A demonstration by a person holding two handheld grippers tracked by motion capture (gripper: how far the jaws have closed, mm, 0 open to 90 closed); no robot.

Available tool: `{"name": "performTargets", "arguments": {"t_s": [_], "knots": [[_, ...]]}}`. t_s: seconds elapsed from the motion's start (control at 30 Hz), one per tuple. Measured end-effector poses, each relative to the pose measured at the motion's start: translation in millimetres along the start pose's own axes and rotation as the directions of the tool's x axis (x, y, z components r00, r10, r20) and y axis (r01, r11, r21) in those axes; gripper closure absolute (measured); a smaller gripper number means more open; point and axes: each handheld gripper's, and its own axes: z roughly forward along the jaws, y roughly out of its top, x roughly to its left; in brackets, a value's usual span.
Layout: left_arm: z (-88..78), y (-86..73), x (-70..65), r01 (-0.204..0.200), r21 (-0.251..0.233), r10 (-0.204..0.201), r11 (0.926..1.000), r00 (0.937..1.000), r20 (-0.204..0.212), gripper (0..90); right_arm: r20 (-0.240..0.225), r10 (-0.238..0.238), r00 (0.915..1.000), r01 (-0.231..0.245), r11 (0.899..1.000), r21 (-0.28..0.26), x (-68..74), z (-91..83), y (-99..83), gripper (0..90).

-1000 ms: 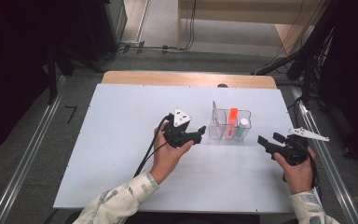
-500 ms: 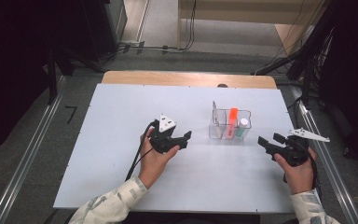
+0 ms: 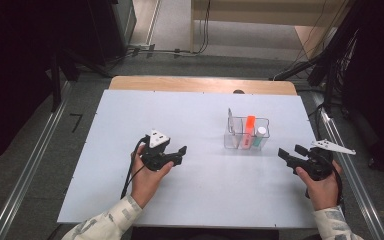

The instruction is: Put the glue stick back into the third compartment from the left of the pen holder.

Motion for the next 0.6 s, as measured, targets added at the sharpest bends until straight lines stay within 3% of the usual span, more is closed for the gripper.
{"name": "performTargets", "arguments": {"t_s": [0.4, 0.6], "knots": [[-30.2, -21.7, 29.1, 0.033, 0.013, -0.032, 0.9994, 0.9979, -0.056, 32.3, 0.007, 0.002, 1.0, -0.002, 1.0, 0.007, -2.9, -6.0, -5.8, 23.7], [-45.2, -32.0, 44.4, 0.074, 0.0, -0.073, 0.9973, 0.994, -0.082, 31.7, 0.01, 0.004, 0.9999, -0.004, 1.0, 0.009, -3.8, -8.8, -8.0, 23.7]]}}
